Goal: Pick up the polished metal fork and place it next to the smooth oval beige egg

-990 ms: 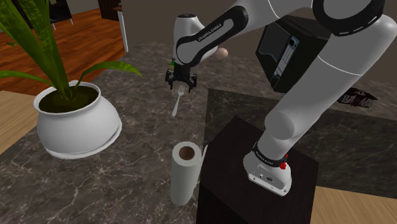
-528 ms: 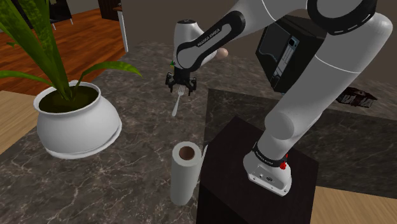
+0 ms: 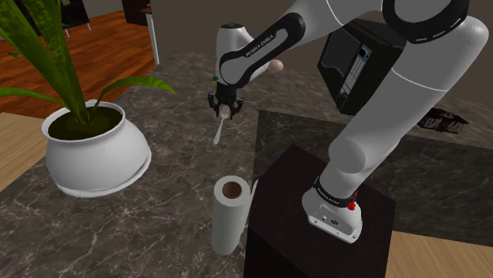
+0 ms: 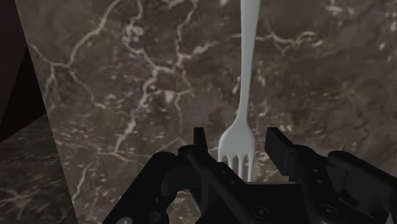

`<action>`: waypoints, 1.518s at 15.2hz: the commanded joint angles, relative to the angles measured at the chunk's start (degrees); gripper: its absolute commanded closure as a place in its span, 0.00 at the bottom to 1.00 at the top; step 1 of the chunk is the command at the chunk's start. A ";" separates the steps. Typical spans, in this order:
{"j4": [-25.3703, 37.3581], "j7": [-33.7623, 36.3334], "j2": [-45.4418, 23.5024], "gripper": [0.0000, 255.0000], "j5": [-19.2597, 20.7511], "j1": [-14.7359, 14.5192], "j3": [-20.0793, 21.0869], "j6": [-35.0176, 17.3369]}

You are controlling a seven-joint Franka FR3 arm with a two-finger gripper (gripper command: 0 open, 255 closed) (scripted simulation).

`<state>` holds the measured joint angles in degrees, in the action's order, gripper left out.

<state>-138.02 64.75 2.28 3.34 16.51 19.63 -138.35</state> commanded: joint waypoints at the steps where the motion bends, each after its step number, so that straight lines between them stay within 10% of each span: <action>1: -0.03 0.00 -0.33 1.00 -0.06 -0.07 0.09 -0.53; 23: 6.37 -3.42 8.04 1.00 -3.99 -0.50 -0.76 13.74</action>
<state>-132.06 61.53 9.95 -0.52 16.00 18.98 -125.40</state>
